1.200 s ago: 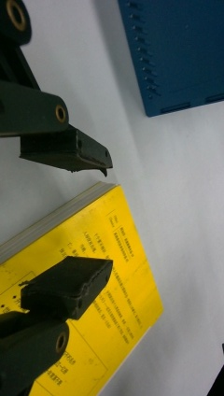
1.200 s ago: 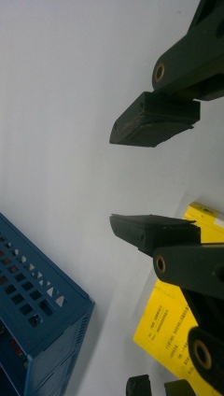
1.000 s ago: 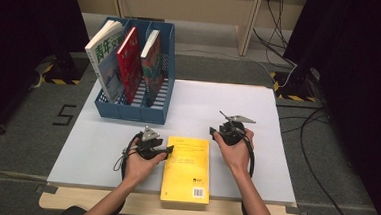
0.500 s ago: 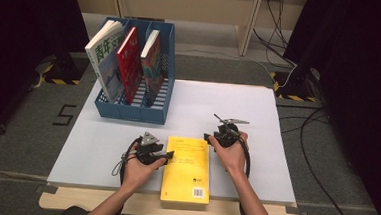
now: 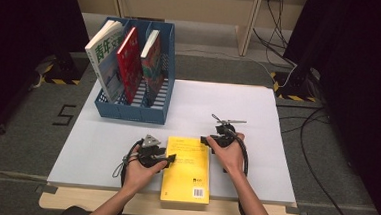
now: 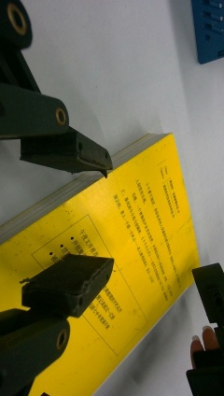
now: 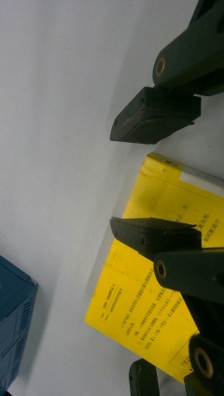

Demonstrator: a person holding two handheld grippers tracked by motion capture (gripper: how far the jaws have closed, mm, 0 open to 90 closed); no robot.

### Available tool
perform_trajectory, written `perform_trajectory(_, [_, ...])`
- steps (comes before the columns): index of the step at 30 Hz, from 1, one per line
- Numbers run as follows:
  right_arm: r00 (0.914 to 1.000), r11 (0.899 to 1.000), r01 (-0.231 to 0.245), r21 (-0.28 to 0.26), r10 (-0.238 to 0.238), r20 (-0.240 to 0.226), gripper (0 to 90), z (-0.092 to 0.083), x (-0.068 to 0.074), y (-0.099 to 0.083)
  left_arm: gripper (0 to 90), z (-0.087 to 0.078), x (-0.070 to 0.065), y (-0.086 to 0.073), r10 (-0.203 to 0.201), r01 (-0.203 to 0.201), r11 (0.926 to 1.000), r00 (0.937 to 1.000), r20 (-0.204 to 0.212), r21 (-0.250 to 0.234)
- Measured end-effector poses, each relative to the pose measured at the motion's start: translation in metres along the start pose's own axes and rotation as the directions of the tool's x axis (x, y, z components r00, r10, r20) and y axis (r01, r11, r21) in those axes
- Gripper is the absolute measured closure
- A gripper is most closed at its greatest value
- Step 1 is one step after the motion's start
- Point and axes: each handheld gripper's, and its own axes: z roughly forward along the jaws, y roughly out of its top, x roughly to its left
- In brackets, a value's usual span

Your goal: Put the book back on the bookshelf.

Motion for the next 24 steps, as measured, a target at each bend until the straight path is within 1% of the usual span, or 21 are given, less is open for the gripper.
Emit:
perform_trajectory(4, [0.9999,1.000,-0.010,0.013,0.010,-0.012,51.4,0.0013,-0.0001,0.0000,46.1,0.0008,-0.0020,-0.0003,0.000,0.000,1.0000,1.0000,0.007,0.003])
perform_trajectory(6, [0.9998,1.000,-0.014,0.016,0.015,-0.015,51.2,0.0021,0.0000,0.0000,45.4,0.0009,-0.0025,-0.0004,0.001,-0.001,1.0000,1.0000,0.004,0.001])
perform_trajectory(10, [0.9996,1.000,-0.015,0.022,0.016,-0.023,50.6,0.0036,0.0003,0.0000,45.1,0.0012,-0.0026,-0.0007,-0.006,0.006,1.0000,1.0000,0.004,0.002])
perform_trajectory(13, [0.9993,0.999,-0.026,0.034,0.027,-0.027,50.3,0.0046,-0.0006,0.0004,45.1,0.0013,-0.0024,-0.0006,-0.009,0.009,0.9999,0.9999,0.006,0.005])
perform_trajectory(15, [0.9992,0.999,-0.025,0.037,0.026,-0.031,49.4,0.0060,-0.0019,0.0002,45.2,0.0015,-0.0023,-0.0005,-0.017,0.017,0.9998,0.9998,0.005,0.008])
perform_trajectory(17, [0.9989,0.999,-0.033,0.038,0.034,-0.033,49.1,0.0065,-0.0018,0.0004,45.6,0.0016,-0.0023,-0.0002,-0.014,0.014,0.9999,0.9999,0.004,0.009])
perform_trajectory(20, [0.9988,0.999,-0.029,0.040,0.031,-0.037,48.4,0.0073,-0.0026,0.0012,45.8,0.0018,-0.0030,-0.0001,-0.013,0.013,0.9998,0.9999,-0.002,0.013])
perform_trajectory(21, [0.9983,0.998,-0.041,0.051,0.043,-0.040,48.1,0.0069,-0.0031,0.0018,45.8,0.0018,-0.0029,0.0000,-0.012,0.012,0.9998,0.9999,0.000,0.015])
perform_trajectory(24, [0.9976,0.997,-0.044,0.058,0.047,-0.050,46.7,0.0079,-0.0033,0.0032,45.9,0.0021,-0.0027,0.0001,-0.013,0.013,0.9998,0.9999,0.000,0.016])
